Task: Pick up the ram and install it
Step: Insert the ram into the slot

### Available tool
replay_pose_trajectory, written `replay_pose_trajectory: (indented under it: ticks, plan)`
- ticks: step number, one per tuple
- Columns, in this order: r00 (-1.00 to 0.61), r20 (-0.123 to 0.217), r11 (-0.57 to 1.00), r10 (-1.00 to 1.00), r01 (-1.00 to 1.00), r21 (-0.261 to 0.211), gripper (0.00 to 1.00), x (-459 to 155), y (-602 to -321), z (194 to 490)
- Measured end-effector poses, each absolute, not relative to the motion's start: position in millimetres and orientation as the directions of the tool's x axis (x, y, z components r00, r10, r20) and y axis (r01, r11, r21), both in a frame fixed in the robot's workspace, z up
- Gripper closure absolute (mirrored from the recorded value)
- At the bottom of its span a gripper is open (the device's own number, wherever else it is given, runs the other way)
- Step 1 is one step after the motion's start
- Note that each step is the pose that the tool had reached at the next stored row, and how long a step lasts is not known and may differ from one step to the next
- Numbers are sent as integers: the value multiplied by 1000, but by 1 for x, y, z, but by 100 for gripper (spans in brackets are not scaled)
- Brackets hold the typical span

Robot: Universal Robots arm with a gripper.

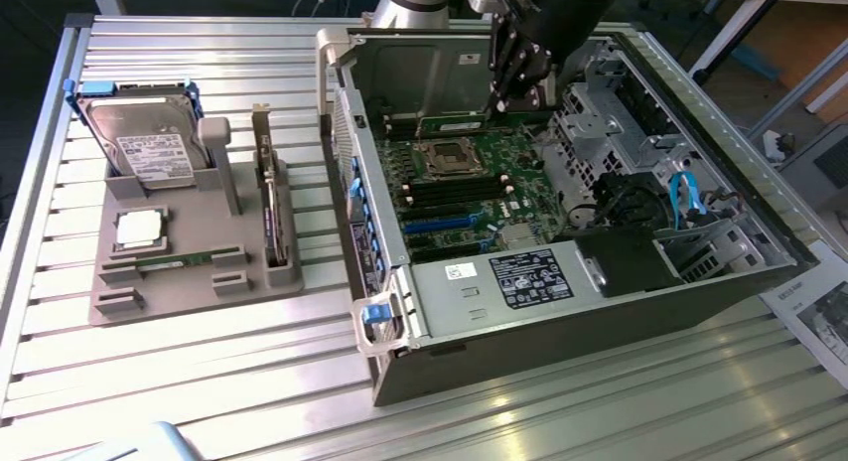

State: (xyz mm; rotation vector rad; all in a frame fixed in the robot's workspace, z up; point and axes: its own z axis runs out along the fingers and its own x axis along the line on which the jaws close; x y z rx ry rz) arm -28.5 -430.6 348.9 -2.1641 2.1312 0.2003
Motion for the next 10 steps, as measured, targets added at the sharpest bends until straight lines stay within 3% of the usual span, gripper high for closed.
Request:
replay_pose_trajectory:
  ticks: [10]
  plan:
    - [6, -162, -10, -987, -1000, 23, 88, -15, -431, 349]
